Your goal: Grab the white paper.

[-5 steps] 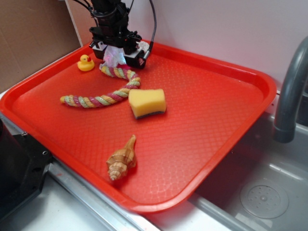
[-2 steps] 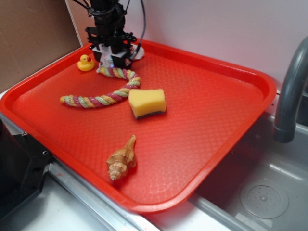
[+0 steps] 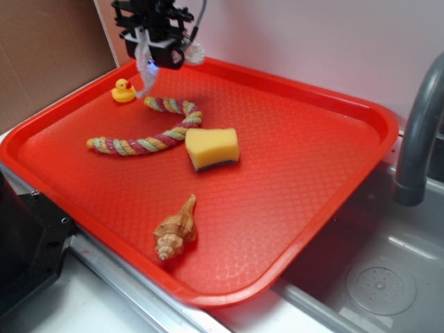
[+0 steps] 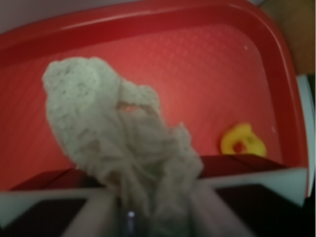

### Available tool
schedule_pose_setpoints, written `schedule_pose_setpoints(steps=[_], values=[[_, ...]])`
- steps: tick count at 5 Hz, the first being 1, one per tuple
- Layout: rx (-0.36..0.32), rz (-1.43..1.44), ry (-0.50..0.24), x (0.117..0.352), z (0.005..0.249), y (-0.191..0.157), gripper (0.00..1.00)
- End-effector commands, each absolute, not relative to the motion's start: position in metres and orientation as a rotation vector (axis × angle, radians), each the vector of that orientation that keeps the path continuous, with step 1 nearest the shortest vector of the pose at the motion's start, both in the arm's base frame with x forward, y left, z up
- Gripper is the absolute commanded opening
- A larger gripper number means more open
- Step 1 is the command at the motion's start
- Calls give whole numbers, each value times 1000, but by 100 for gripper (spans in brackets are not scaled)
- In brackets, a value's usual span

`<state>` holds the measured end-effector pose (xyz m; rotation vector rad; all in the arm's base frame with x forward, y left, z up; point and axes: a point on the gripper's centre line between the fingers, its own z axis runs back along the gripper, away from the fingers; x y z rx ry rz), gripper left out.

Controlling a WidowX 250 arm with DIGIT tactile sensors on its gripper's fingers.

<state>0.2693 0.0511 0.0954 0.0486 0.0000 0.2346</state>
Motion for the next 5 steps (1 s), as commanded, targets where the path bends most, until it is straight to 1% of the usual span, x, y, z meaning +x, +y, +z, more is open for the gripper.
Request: schedule_pose_setpoints(steps=[1,2,3,4,5], values=[[-15,165,-62,235,173,4,0],[-36,148,-79,207,186,-9,0],[-6,140,-93,186,188,-18,0],[-23,154,-47,181,179,-27,0],[-56,158,-90,176,183,-20,0]])
